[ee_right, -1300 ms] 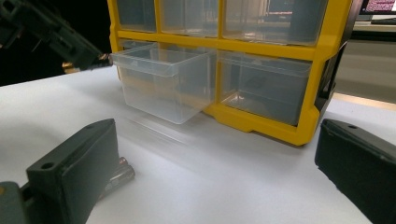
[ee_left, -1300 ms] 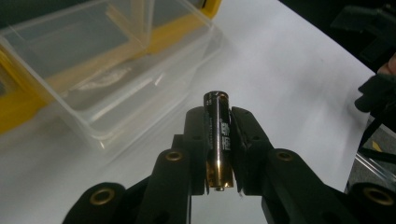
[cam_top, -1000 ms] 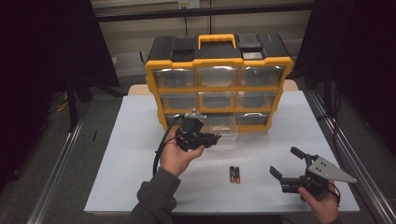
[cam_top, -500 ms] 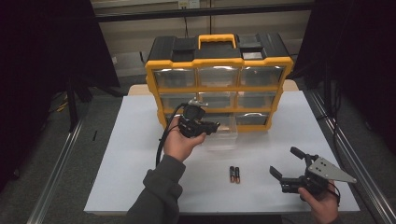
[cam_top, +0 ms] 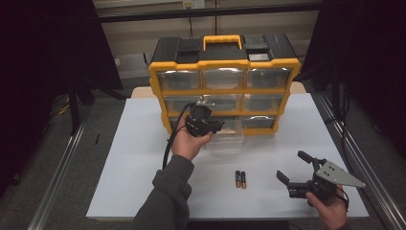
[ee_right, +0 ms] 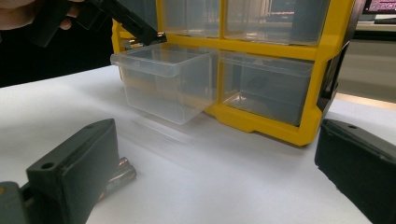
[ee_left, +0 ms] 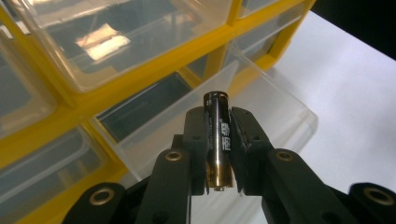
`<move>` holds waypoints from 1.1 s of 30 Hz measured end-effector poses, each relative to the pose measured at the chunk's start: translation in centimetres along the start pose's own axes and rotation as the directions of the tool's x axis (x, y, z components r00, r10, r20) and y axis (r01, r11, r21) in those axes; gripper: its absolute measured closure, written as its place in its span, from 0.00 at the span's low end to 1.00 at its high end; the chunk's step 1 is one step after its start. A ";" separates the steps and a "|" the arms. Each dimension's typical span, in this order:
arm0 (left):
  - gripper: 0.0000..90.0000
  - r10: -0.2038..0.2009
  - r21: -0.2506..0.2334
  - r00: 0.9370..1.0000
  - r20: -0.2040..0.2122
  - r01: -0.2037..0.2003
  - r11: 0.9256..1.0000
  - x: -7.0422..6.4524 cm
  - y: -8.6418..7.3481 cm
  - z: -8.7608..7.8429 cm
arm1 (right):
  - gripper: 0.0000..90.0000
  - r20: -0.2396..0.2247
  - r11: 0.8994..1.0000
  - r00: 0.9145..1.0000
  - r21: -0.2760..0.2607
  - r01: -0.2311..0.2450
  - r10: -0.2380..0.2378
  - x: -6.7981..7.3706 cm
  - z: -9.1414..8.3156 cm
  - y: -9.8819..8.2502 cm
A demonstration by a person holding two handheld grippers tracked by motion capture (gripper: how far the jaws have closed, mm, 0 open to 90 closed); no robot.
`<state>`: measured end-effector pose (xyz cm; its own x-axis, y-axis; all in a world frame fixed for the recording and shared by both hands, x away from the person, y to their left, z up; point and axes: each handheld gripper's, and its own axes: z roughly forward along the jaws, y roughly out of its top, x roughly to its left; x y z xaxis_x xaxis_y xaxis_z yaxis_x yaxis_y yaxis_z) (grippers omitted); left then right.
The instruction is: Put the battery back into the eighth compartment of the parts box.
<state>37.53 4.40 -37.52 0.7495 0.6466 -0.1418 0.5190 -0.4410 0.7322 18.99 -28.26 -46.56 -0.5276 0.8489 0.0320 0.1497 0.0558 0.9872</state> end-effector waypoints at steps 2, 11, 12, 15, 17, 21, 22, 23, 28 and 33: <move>0.86 0.004 0.008 1.000 -0.007 -0.004 1.000 0.2 0.0 0.1 | 0.00 -0.002 1.000 1.000 0.002 0.001 -0.001 0.0 0.0 0.0; 0.73 -0.012 -0.029 1.000 0.000 0.012 0.999 0.5 -0.2 0.1 | 0.00 -0.004 1.000 1.000 0.005 0.003 -0.003 0.0 0.0 0.0; 0.71 0.002 -0.029 1.000 0.005 -0.002 1.000 0.4 -0.1 -0.2 | 0.00 -0.002 1.000 1.000 0.003 0.003 -0.003 0.0 0.0 0.0; 0.68 0.005 -0.028 1.000 0.014 -0.004 1.000 0.4 -0.2 -0.5 | 0.00 -0.002 1.000 1.000 0.005 0.002 -0.002 0.0 0.0 0.0; 0.63 0.003 -0.045 1.000 0.016 -0.002 0.999 0.3 -0.3 -0.9 | 0.00 -0.006 1.000 1.000 0.004 0.002 -0.002 0.0 0.0 0.0; 0.48 0.002 -0.096 0.999 0.041 0.002 0.995 -0.3 -0.8 -1.9 | 0.00 -0.004 1.000 1.000 0.005 0.000 0.000 0.0 0.0 0.0; 0.48 0.020 -0.096 0.999 0.040 -0.016 0.995 -0.3 -0.9 -2.2 | 0.00 -0.004 1.000 1.000 0.005 0.000 0.000 0.0 0.0 0.0; 0.46 0.018 -0.110 0.999 0.046 -0.013 0.994 -0.4 -1.1 -2.4 | 0.00 -0.006 1.000 1.000 0.006 -0.002 0.002 0.0 0.0 0.0; 0.30 0.019 -0.129 0.998 0.057 -0.011 0.992 -0.8 -2.2 -3.2 | 0.00 -0.003 1.000 1.000 0.004 0.002 -0.002 0.1 0.0 0.0; 0.23 0.046 -0.140 0.996 0.080 -0.035 0.989 -0.9 -3.6 -3.8 | 0.00 -0.003 1.000 1.000 0.006 0.004 -0.004 0.2 0.1 0.0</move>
<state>33.43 7.77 -37.48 0.8033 0.5734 -0.1607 0.4298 -0.3715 0.8230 18.98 -28.08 -46.57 -0.5303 0.8473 0.0282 0.1525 0.0627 0.9863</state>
